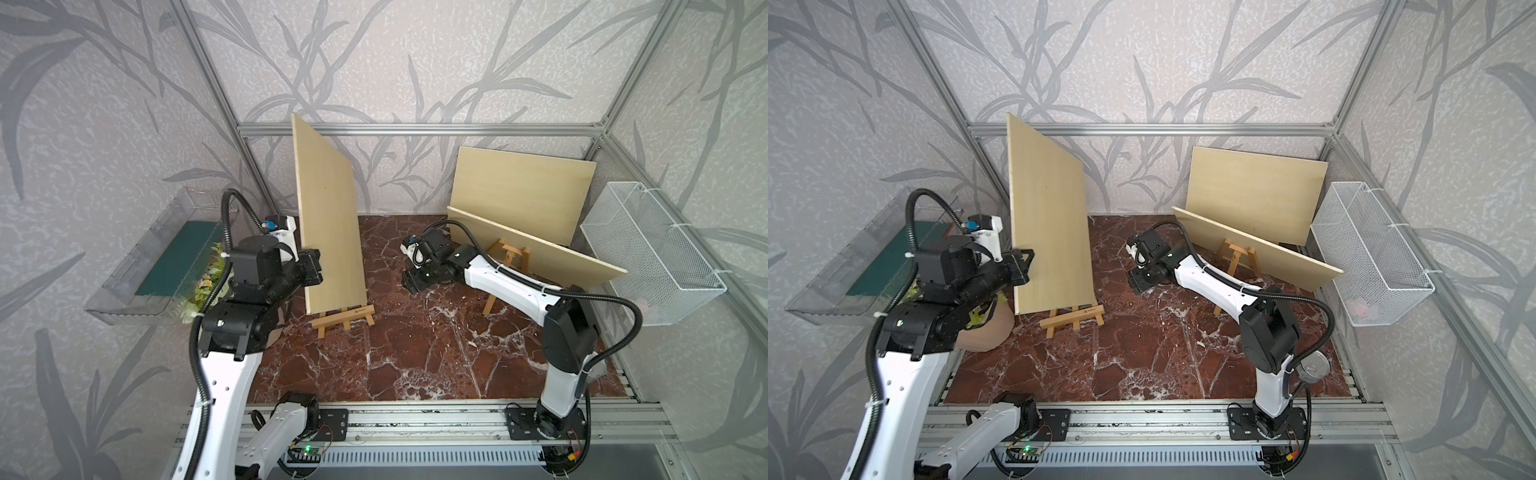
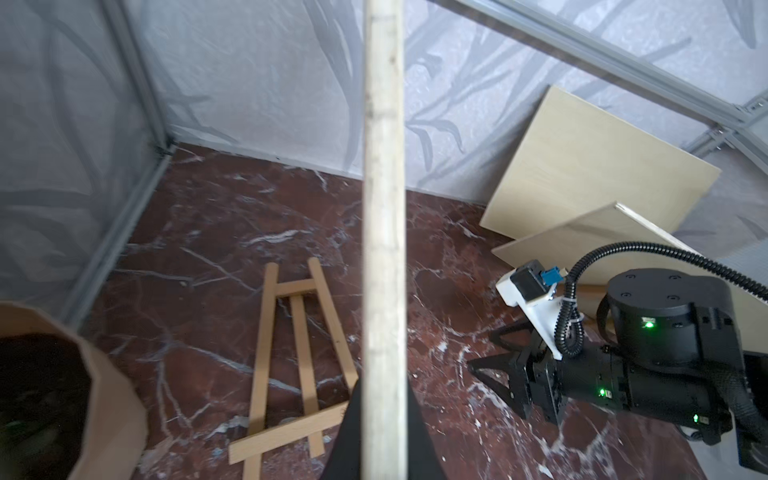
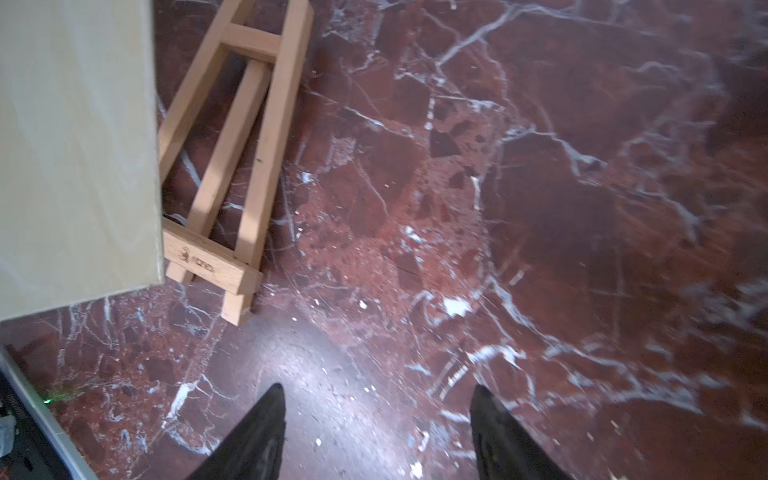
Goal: Assemble the easel
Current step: Pick up the drawing board from the center of the board, then pick up the easel at the center of the board.
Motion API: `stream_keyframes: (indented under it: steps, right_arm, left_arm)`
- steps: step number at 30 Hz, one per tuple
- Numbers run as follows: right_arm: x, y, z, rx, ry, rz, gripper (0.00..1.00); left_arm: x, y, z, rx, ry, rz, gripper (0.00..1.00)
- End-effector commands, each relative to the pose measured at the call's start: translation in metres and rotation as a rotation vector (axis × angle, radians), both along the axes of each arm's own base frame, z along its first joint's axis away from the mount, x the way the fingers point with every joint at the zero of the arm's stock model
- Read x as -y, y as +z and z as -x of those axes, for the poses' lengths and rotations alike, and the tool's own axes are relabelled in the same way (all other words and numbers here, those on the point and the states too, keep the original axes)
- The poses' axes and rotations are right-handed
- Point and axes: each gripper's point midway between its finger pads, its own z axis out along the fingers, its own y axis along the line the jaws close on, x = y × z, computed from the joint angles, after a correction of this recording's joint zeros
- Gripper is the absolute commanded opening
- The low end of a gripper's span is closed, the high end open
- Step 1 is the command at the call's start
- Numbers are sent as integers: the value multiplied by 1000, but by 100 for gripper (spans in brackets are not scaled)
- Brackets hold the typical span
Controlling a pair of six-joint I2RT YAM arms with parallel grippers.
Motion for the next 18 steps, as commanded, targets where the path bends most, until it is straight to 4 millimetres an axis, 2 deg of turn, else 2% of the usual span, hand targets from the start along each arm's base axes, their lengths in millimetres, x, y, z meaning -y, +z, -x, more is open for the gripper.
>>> stream_keyframes:
  steps: [1, 5, 9, 12, 18]
  right_arm:
    - [-54, -18, 17, -44, 128, -39, 69]
    - [-99, -43, 22, -110, 192, -57, 69]
    - [-127, -83, 29, -152, 260, 9, 69]
    - [-126, -112, 20, -148, 218, 119, 68]
    - [-108, -143, -4, -82, 118, 267, 67]
  left_arm:
    - [-36, 83, 13, 300, 193, -31, 0]
    - [-54, 88, 24, 330, 292, -32, 0]
    - [-58, 86, 24, 323, 318, -45, 0]
    - [-56, 83, 19, 287, 306, -47, 0]
    - [-47, 83, 11, 264, 267, -17, 0]
